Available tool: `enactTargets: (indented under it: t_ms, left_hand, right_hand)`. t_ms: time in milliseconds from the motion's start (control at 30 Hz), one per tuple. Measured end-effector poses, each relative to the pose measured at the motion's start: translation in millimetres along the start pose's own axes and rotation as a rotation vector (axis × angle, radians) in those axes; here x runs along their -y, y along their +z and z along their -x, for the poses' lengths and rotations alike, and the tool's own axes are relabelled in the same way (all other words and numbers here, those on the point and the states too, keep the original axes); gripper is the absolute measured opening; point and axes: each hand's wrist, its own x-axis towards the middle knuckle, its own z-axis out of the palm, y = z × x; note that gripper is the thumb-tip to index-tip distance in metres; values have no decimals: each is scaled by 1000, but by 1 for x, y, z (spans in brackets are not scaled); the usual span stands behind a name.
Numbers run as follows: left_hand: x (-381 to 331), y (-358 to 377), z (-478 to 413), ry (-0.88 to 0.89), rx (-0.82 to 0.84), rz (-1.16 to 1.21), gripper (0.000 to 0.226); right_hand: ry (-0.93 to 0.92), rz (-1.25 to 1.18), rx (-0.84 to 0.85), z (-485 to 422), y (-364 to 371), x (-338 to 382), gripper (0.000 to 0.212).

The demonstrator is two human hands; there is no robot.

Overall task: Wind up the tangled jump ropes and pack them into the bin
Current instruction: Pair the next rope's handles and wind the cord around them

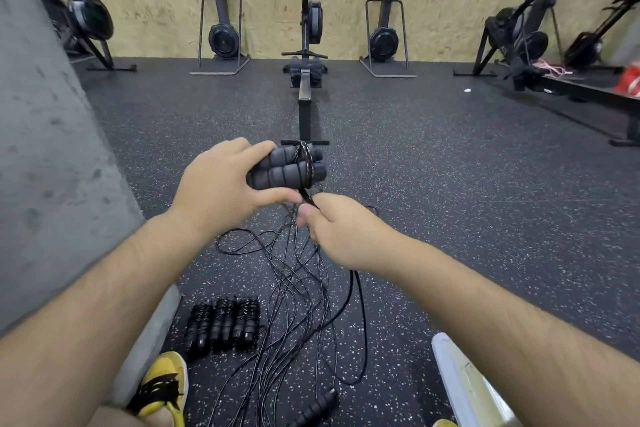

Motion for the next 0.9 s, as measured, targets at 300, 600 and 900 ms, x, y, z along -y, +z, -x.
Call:
enactTargets:
  t_ms: [300, 600, 900]
  left_hand:
    - [16, 9, 0, 96, 87, -194, 87]
    - [3, 10, 7, 286, 215, -117, 86]
    - [-24, -2, 13, 281, 290, 248, 70]
  right_hand:
    - [-63, 197, 14, 16, -15, 16, 31]
    - [-281, 647, -234, 7, -48, -5, 28]
    - [-310, 297, -201, -13, -49, -45, 27]
